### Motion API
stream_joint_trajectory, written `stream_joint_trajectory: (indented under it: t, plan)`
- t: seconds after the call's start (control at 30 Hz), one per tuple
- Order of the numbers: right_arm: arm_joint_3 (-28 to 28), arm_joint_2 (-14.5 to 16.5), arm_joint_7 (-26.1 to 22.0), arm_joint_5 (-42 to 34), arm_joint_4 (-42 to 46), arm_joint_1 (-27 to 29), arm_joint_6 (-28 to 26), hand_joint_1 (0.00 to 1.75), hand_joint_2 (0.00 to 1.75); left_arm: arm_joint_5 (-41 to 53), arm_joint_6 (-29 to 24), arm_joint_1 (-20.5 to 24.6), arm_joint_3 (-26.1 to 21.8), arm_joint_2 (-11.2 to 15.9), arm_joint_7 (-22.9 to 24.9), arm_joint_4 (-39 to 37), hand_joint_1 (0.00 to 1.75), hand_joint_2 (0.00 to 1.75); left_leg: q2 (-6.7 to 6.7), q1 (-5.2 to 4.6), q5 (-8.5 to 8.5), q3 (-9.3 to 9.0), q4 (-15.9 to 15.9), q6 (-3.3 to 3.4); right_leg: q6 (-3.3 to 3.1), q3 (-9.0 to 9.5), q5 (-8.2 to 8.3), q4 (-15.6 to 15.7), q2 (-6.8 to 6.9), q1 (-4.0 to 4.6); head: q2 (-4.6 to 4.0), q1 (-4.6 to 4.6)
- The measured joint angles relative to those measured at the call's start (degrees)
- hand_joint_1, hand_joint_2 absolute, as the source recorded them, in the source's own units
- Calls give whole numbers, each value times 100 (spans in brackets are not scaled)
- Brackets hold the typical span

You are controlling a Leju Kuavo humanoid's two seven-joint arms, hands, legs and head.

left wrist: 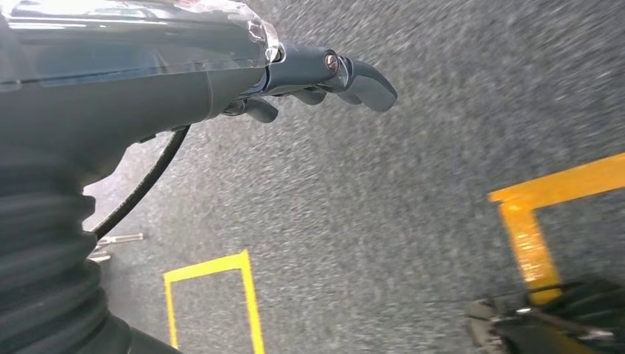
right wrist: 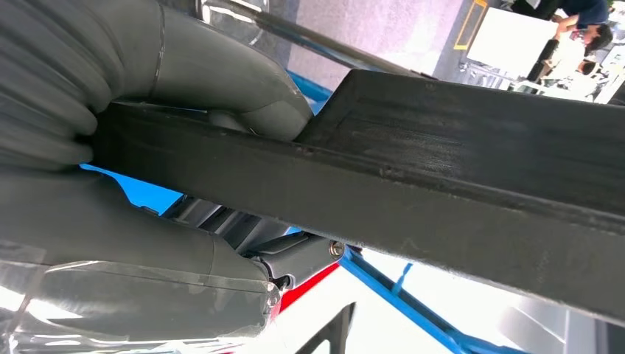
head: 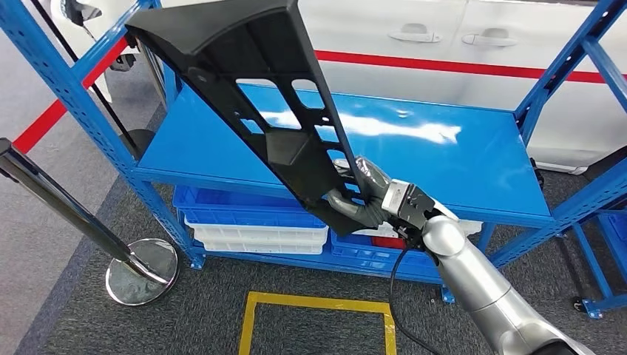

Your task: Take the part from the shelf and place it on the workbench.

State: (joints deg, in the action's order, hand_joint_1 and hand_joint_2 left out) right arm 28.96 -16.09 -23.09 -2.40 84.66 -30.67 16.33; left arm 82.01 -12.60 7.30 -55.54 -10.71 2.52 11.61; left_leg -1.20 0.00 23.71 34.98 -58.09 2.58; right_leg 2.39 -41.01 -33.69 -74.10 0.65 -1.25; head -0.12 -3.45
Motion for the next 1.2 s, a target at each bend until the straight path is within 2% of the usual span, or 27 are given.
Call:
stream_joint_trajectory:
  t: [0.03,0.07,0.13,0.2,0.23,0.3,0.33,0.37,0.4,0.47,0.5,0.53,0.57,0.63,0.67,0.73,0.8,0.83,0.87,0.9,0.97,1.0,1.03,1.07,1.1,1.13,1.2]
  plan:
    - [0,0,4,7,2,15,3,175,175,1,3,-5,0,0,5,0,0,175,1,-10,-58,87,-10,-1,-7,61,36,-105,0,1,1,0]
    - [0,0,9,12,5,26,7,175,175,2,7,-8,0,0,9,0,0,175,1,-20,-115,169,-21,-5,-25,226,168,2,0,3,0,0]
    - [-3,0,15,19,20,28,11,175,175,2,12,-8,0,-5,14,0,0,175,-1,-41,-224,304,-38,-24,-105,805,383,721,18,34,0,0]
    - [-13,0,15,21,52,18,19,175,175,1,16,-9,0,-15,15,0,0,175,2,-50,-335,374,-32,-68,-167,1292,350,1459,47,87,-1,0]
    - [-19,0,15,22,65,5,28,175,175,1,18,-12,0,-20,17,0,0,175,6,-44,-392,388,-14,-101,-186,1387,305,1645,56,113,-1,0]
    - [-31,0,14,26,67,-16,51,175,175,-1,18,-16,0,-23,22,1,0,175,11,-27,-483,399,38,-173,-221,1351,403,1733,62,119,-1,1]
    - [-33,0,15,29,65,-28,62,175,175,0,18,-17,0,-23,24,1,0,175,13,-22,-414,431,9,-213,-257,1306,475,1766,76,101,-1,0]
    - [-34,-2,15,32,63,-33,68,175,175,1,18,-18,0,-22,25,1,0,175,15,-19,-232,486,-109,-253,-292,1244,562,1793,93,78,-1,-1]
    - [-33,-13,16,33,63,-37,72,175,175,1,18,-18,0,-20,27,2,0,175,17,-9,53,565,-344,-295,-318,1169,645,1810,110,56,-1,-1]
    - [-33,-48,17,35,64,-39,74,175,175,2,18,-16,0,-16,31,2,0,175,23,9,625,736,-1075,-375,-337,989,789,1804,121,55,0,-2]
    - [-32,-67,19,36,64,-36,74,175,175,2,19,-15,0,-14,32,2,0,175,25,19,735,778,-1423,-408,-330,888,862,1794,124,54,1,-2]
    - [-31,-79,19,36,63,-33,74,175,175,2,19,-15,0,-12,33,2,0,175,26,30,702,756,-1642,-433,-317,785,932,1778,126,50,1,-2]
    - [-31,-85,20,37,63,-30,74,175,175,3,20,-14,0,-9,36,2,0,175,27,41,560,642,-1671,-451,-299,679,997,1756,127,45,1,-2]
    - [-34,-87,20,37,64,-32,73,175,175,8,24,-6,0,-4,40,2,0,175,12,70,325,123,-1126,-470,-249,497,1100,1688,125,35,-1,-2]
    - [-43,-89,20,37,67,-38,72,175,175,10,26,3,0,-3,41,2,0,175,-6,70,362,-213,-664,-455,-216,427,1140,1648,123,37,-1,-2]
    - [-65,-92,22,39,71,-60,68,175,175,18,38,23,2,-5,43,1,0,175,-46,57,525,-600,-44,-353,-145,361,1233,1618,120,42,-1,-2]
    - [-93,-92,34,42,69,-83,65,175,175,28,53,32,4,-10,58,-1,0,175,-45,36,499,-584,64,-217,-73,332,1339,1648,111,35,-1,-1]
    - [-113,-81,47,43,64,-91,65,175,175,36,58,39,5,-12,72,-2,0,175,-34,35,442,-547,76,-167,-43,294,1320,1635,99,21,-1,-1]
    - [-138,-65,71,43,56,-96,66,175,175,47,62,51,7,-13,86,-3,0,175,-22,37,372,-491,84,-115,-22,236,1185,1543,82,11,0,0]
    - [-166,-48,99,43,44,-102,67,175,175,58,65,67,11,-15,97,-4,0,175,-13,41,297,-424,91,-73,-10,156,949,1344,62,2,-1,0]
    - [-226,-21,141,36,6,-136,81,175,175,85,71,106,31,-24,108,-4,0,175,-10,29,159,-264,85,-29,-10,-22,351,635,28,-4,-1,0]
    - [-255,-15,147,26,-21,-162,96,175,175,92,78,120,42,-30,113,-4,0,175,-10,18,98,-180,78,-23,-14,-74,183,278,19,-4,-1,0]
    - [-283,-9,145,14,-55,-188,119,175,175,101,89,129,54,-34,121,-4,0,175,-11,5,40,-93,69,-22,-24,-65,156,35,14,-2,-1,-1]
    - [-304,-5,138,0,-93,-212,143,175,175,108,99,133,66,-37,133,-4,0,175,-11,-7,-17,-7,56,-23,-43,32,258,-20,12,3,-1,-1]
    - [-320,-3,126,-10,-135,-232,167,175,175,114,109,134,79,-39,146,-4,0,175,-12,-18,-70,71,44,-29,-75,221,417,117,12,13,-1,-2]
    - [-328,-2,112,-16,-174,-253,185,175,175,118,117,134,92,-44,156,-4,0,175,-13,-26,-117,139,31,-38,-122,494,548,427,19,33,-1,-2]
    - [-334,-1,73,-20,-236,-311,202,175,175,118,123,133,115,-59,166,-4,0,175,-9,-43,-195,235,16,-75,-214,1062,522,1220,54,87,-1,-2]
